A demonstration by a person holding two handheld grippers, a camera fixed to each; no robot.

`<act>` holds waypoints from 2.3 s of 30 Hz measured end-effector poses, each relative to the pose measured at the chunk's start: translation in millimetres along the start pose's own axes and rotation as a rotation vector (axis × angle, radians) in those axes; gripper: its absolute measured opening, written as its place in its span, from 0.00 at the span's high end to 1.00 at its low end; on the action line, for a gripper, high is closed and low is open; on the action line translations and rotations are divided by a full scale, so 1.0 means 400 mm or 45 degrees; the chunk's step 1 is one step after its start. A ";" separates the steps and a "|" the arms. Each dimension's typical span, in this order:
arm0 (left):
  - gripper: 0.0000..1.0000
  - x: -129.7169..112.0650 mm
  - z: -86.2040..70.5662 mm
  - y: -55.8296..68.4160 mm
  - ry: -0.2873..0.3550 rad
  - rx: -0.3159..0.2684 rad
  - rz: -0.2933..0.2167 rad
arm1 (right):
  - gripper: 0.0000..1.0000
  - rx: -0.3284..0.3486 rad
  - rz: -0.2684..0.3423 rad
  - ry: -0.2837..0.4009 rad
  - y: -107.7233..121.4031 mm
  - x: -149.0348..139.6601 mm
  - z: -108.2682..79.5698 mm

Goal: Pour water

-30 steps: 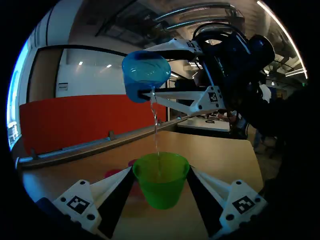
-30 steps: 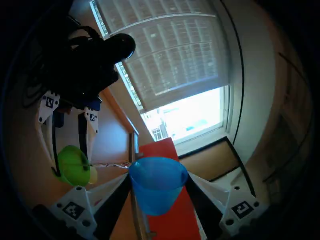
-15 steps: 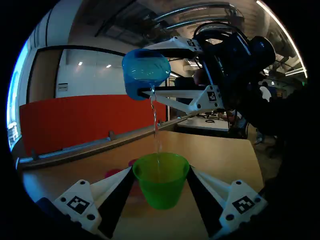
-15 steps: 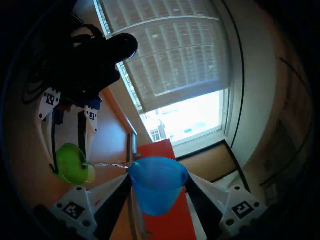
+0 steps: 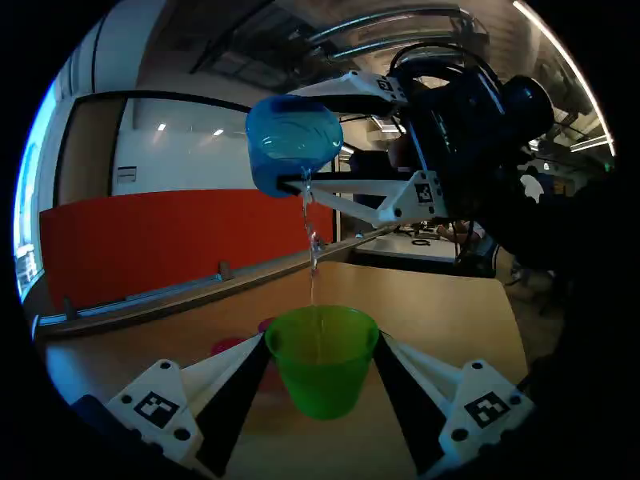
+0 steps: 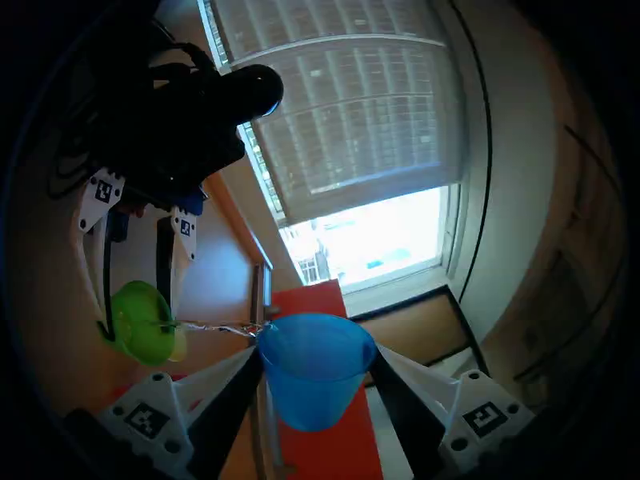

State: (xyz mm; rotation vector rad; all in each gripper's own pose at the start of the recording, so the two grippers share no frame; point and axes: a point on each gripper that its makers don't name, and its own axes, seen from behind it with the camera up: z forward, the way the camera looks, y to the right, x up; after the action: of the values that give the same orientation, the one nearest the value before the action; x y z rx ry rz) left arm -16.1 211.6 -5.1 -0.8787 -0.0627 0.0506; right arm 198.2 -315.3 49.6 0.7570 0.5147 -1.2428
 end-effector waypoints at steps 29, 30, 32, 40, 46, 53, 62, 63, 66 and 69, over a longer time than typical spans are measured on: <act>0.12 0.007 -0.004 -0.005 0.005 0.006 0.005 | 0.08 -0.017 -0.099 -0.001 0.014 0.003 0.004; 0.12 0.008 -0.004 -0.006 0.005 0.006 0.005 | 0.08 -0.017 -0.103 -0.001 0.014 0.004 0.005; 0.12 0.009 -0.004 -0.006 0.006 0.006 0.006 | 0.08 -0.017 -0.110 0.000 0.016 0.005 0.005; 0.12 0.009 -0.004 -0.005 0.007 0.007 0.008 | 0.08 -0.021 -0.144 0.002 0.018 0.009 0.007; 0.12 0.009 -0.004 -0.006 0.008 0.011 0.009 | 0.08 -0.025 -0.166 0.004 0.018 0.010 0.008; 0.12 0.004 -0.004 -0.008 0.008 0.013 0.009 | 0.08 -0.030 -0.190 0.001 0.022 0.009 0.008; 0.12 0.003 -0.006 -0.007 0.009 0.015 0.009 | 0.08 -0.041 -0.227 0.000 0.031 0.012 0.007; 0.12 0.003 -0.006 -0.007 0.009 0.016 0.010 | 0.08 -0.042 -0.231 0.000 0.031 0.012 0.007; 0.12 0.003 -0.006 -0.007 0.009 0.017 0.011 | 0.08 -0.045 -0.243 -0.001 0.032 0.011 0.006; 0.12 0.003 -0.007 -0.007 0.010 0.018 0.011 | 0.08 -0.047 -0.255 -0.002 0.031 0.010 0.006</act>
State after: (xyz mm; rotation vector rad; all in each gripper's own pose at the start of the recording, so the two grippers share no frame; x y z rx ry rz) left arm -14.4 207.9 -4.5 -0.8652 -0.0510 0.0553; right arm 211.2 -318.0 51.3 0.6858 0.6223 -1.4154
